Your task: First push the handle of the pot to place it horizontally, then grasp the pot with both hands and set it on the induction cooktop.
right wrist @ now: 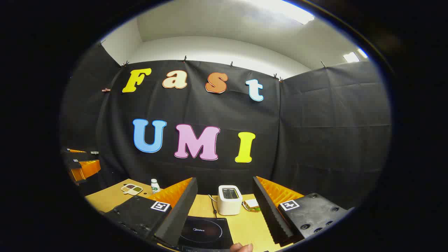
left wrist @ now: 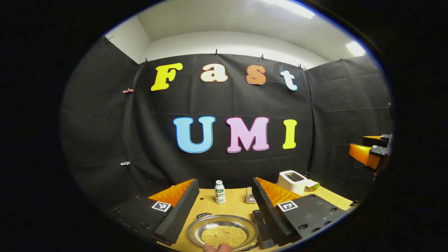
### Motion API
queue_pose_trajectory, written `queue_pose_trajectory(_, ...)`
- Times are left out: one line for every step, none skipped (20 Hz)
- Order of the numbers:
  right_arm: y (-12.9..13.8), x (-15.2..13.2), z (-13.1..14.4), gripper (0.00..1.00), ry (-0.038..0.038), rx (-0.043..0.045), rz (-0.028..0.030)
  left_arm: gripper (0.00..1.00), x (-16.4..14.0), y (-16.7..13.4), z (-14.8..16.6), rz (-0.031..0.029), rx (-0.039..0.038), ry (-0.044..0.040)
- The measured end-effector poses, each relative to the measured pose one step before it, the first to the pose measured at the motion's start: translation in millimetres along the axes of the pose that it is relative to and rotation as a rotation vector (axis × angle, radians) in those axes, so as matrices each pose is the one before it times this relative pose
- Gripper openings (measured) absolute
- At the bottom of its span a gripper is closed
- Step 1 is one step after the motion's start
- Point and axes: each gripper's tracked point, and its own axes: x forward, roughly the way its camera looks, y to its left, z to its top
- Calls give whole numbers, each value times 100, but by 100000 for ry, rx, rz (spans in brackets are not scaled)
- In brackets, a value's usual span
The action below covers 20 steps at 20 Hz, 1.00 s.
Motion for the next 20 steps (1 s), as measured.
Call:
queue_pose_trajectory(185, 67, 82, 97, -10, -235, 168, 95, 118, 77, -59, 339, -127, 212)
queue_pose_trajectory(36, 33, 123, 97, -262, -200, 149, 94, 35, 149, -25, 338, -365, 49)
queue_pose_trajectory(100, 60, 66, 97, -196, -292, 113, 95, -35, 122, -1, 261, -383, -103)
queue_pose_trajectory(39, -5, 67, 97, -76, -156, -57, 95, 28, 169, -105, 303, -335, 56)
queue_pose_trajectory(11, -2, -27, 97, -161, -154, 84, 95, 85, 134, 21, 60, -233, 74)
queue_pose_trajectory(69, -5, 90, 97, -202, -299, -64, 95, -106, -21, -199, 111, -111, -1)
queue_pose_trajectory(-24, 23, 3, 97, 15, -380, -100, 95, -12, 32, 110, 159, -49, -91)
queue_pose_trajectory(128, 17, 3, 97, -67, -257, 329, 95, 18, 110, 21, -35, -37, -288)
queue_pose_trajectory(107, -92, -7, 97, 83, -183, 64, 95, -6, 141, 131, -6, 51, -271)
queue_pose_trajectory(119, -7, 73, 97, 53, 19, 107, 95, -20, 177, -11, 24, 124, -213)
queue_pose_trajectory(149, -55, 80, 97, -181, 24, 220, 95, -81, 95, 34, 82, 112, -95)
queue_pose_trajectory(117, -2, 157, 97, -253, -245, 24, 94, 11, 72, -34, 88, 147, -154)
queue_pose_trajectory(132, -21, 41, 97, -202, -429, 153, 94, 12, 46, 124, 127, 229, -143)
queue_pose_trajectory(31, 2, 23, 97, -66, -493, 104, 95, 24, 8, 69, 46, 235, -366)
queue_pose_trajectory(42, -15, -40, 97, 41, -301, 59, 95, -35, 14, 212, -192, 359, -410)
queue_pose_trajectory(126, -72, 110, 97, -100, 17, 213, 94, 1, -4, 55, -176, 558, -261)
queue_pose_trajectory(9, -14, 36, 97, 26, 47, -19, 94, -29, -17, 118, -224, 519, -287)
queue_pose_trajectory(47, -13, 54, 97, -80, 5, 136, 95, -2, -91, 0, -368, 351, -197)
queue_pose_trajectory(-14, -28, -34, 97, 14, -192, -36, 94, 50, -124, 128, -464, 92, -202)
queue_pose_trajectory(-61, 32, -145, 97, 151, -304, -91, 95, -147, -55, -136, -108, -115, -199)
